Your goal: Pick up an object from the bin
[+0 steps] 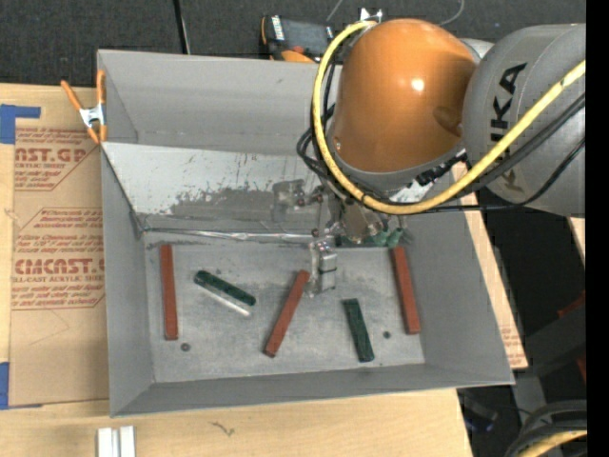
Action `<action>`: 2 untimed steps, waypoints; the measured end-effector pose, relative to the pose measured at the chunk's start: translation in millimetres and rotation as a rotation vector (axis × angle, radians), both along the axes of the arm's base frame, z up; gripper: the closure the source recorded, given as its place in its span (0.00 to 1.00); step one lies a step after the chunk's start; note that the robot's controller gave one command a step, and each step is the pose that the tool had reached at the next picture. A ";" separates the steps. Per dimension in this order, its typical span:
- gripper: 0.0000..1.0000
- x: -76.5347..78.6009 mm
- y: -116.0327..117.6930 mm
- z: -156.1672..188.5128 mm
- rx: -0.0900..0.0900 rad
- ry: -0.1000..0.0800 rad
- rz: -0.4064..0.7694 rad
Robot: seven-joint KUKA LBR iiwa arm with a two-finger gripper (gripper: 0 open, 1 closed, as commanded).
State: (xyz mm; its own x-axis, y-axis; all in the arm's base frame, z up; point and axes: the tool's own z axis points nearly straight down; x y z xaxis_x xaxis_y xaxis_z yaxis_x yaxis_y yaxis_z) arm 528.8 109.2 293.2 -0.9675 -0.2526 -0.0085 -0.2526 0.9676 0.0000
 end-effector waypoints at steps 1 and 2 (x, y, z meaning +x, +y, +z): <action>0.00 28.0 12.6 -228.2 -0.001 0.013 -0.018; 1.00 29.8 12.6 -223.3 0.000 0.006 -0.019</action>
Offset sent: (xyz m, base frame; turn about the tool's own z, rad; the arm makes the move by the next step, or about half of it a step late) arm 0.0294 0.0119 -0.2232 0.0181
